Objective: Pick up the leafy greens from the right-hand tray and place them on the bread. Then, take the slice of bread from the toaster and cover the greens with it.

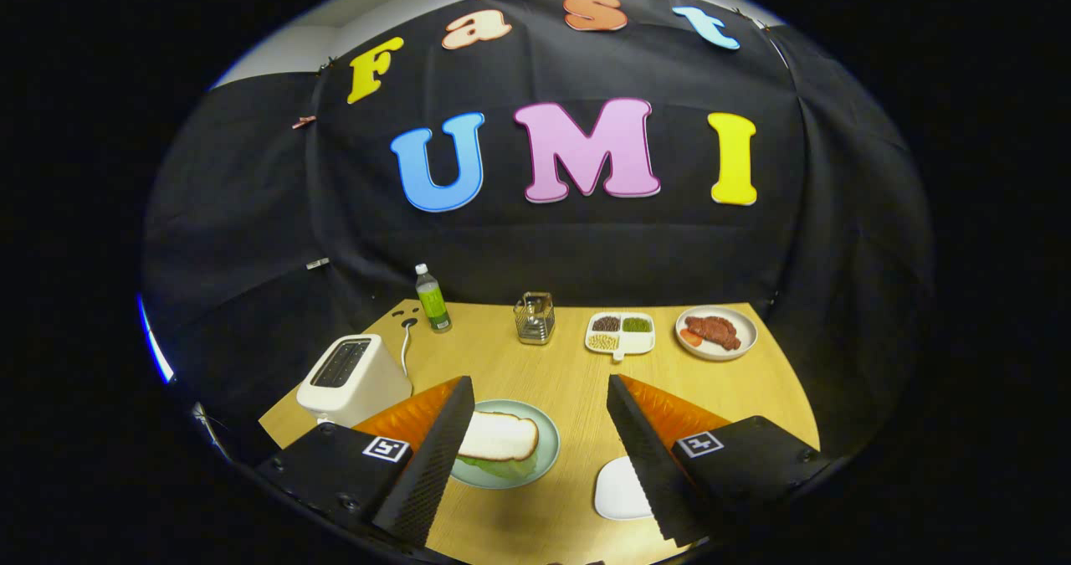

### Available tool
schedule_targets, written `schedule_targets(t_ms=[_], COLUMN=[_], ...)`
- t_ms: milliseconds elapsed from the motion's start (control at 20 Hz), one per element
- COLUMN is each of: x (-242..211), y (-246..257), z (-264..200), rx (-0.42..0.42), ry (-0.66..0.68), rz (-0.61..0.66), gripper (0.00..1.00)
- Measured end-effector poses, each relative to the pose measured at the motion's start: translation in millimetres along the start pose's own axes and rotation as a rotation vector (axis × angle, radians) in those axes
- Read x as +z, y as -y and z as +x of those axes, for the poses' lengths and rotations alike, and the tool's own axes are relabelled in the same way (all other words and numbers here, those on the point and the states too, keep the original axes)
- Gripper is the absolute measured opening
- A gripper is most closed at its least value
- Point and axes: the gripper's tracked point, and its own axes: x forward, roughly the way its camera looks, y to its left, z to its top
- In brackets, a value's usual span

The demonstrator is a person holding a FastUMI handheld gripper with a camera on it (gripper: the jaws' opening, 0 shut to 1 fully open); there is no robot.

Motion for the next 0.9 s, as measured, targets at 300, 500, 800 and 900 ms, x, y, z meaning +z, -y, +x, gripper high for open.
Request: schedule_targets(t_ms=[300, 500, 800, 900], x=[38.6, 36.9, 17.4, 12.0], y=[32.8, 35.9, 40.1, 48.6], z=[-50.3, -59.1, -69.1, -68.3], rx=[-0.034, -0.001, 0.056, 0.054], ry=[0.111, 0.132, 0.138, 0.132], rz=[-0.067, -0.105, -0.132, -0.110], gripper=[0.99, 0.99, 0.98, 0.98])
